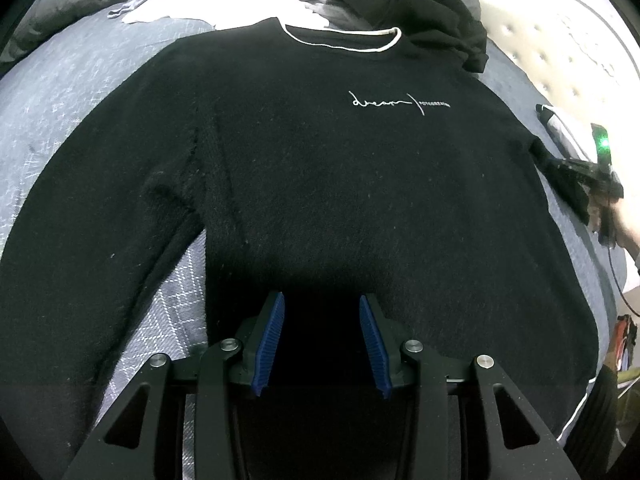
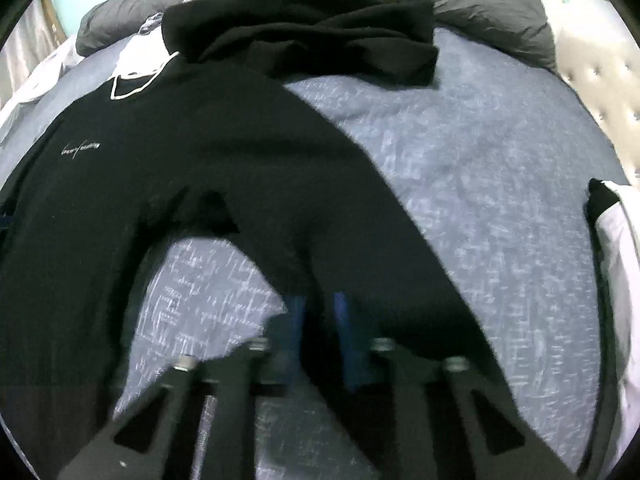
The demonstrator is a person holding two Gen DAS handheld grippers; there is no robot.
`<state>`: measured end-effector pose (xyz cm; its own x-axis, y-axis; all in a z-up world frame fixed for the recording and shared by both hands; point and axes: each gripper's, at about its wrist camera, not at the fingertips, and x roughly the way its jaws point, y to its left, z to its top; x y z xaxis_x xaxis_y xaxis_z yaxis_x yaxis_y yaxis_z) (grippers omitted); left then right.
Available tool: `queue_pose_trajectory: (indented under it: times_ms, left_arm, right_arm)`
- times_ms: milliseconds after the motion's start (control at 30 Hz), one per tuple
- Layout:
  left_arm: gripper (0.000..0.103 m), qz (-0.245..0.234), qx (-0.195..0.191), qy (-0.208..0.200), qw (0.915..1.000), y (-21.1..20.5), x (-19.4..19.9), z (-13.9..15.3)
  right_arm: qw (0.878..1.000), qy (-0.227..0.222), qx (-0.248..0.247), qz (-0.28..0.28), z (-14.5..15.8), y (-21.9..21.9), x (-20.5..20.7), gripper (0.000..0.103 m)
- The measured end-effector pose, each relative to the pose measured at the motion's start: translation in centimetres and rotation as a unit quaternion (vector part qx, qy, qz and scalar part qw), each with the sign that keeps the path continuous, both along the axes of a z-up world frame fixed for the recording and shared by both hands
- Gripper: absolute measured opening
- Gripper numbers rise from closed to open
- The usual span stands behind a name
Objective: Fold clothes
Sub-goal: 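Pull the held sleeve cuff outward with the right tool to straighten the sleeve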
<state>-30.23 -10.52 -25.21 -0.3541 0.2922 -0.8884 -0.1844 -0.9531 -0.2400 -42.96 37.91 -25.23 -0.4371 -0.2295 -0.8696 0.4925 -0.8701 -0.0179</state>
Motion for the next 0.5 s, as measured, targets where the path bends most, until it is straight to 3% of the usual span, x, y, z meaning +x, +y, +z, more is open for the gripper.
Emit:
queue_pose_trajectory:
  times_ms: [133, 500]
  left_arm:
    - [0.043, 0.000, 0.003, 0.001, 1.0000, -0.2, 0.1, -0.1]
    - [0.043, -0.002, -0.007, -0.004, 1.0000, -0.3, 0.3, 0.1]
  right_arm:
    - [0.999, 0.000, -0.036, -0.012, 1.5, 1.7, -0.9, 0.003]
    - [1.000, 0.006, 0.000, -0.030, 2.4, 1.6, -4.1, 0.003]
